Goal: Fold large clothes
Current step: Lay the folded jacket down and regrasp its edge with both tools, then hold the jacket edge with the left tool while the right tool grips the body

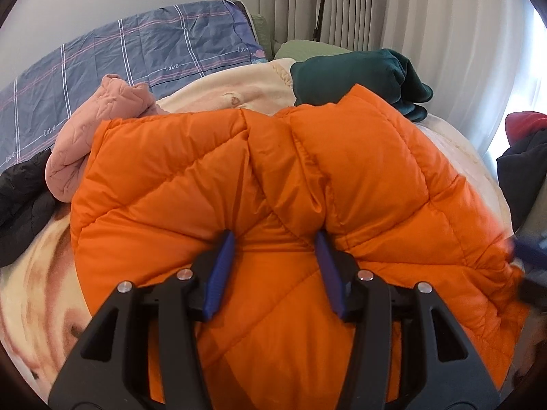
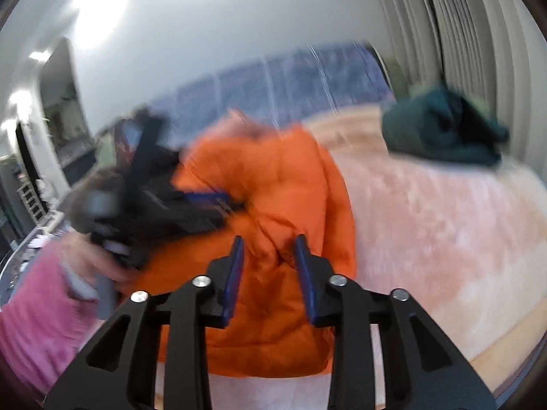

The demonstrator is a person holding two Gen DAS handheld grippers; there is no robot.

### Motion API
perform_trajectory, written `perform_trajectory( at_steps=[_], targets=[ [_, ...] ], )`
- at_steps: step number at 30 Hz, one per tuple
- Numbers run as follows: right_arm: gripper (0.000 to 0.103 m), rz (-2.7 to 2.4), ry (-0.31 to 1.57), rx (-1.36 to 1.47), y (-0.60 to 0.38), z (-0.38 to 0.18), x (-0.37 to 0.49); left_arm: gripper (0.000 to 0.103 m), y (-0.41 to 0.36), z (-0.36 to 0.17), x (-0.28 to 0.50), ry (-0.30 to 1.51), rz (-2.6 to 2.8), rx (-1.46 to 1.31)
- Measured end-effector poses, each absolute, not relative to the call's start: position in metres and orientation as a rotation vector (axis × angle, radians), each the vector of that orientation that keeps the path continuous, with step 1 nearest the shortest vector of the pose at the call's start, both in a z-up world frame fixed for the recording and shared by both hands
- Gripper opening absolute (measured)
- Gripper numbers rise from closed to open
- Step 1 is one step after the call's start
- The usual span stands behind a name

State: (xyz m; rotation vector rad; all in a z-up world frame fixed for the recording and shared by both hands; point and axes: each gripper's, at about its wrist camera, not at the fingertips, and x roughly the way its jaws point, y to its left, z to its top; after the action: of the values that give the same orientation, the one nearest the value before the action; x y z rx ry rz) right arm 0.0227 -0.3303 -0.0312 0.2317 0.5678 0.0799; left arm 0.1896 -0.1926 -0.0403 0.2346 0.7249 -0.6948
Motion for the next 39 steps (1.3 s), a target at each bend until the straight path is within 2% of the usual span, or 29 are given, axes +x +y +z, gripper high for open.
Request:
perform_trajectory(
  at_steps=[4,16,18,19,20,25,27,30,39],
  targets=[
    [0.024,0.048,0.649,0.319,-0.344,-0.066,0.030,0.051,-0.192,-0.041,0.188,0.712,-0.710,0.231],
    [0.024,-0.002,0.680,0.219,-0.331,-0.071,0.037,0.050,-0.196,-0.042,0.183,0.678,-0.700,0.269],
    [0.024,0.002,0.682,0.229,-0.332,-0.074,0.037,0.039,-0.197,-0.031,0.183,0.692,-0.723,0.247],
    [0.024,0.006,0.681,0.237,-0.333,-0.075,0.038,0.022,-0.197,-0.023,0.185,0.709,-0.766,0.211],
    [0.024,0.009,0.679,0.241,-0.332,-0.073,0.040,0.014,-0.200,-0.011,0.186,0.727,-0.839,0.172],
    [0.025,-0.003,0.677,0.230,-0.328,-0.072,0.041,0.014,-0.244,0.023,0.194,0.635,-0.831,0.323],
    [0.025,-0.006,0.672,0.226,-0.328,-0.072,0.040,0.021,-0.270,0.000,0.219,0.701,-0.759,0.433],
    [0.026,-0.008,0.660,0.231,-0.329,-0.070,0.040,0.020,-0.285,-0.047,0.250,0.800,-0.648,0.503],
    [0.028,0.014,0.673,0.223,-0.331,-0.072,0.044,0.020,-0.268,-0.059,0.255,0.810,-0.696,0.407]
  ],
)
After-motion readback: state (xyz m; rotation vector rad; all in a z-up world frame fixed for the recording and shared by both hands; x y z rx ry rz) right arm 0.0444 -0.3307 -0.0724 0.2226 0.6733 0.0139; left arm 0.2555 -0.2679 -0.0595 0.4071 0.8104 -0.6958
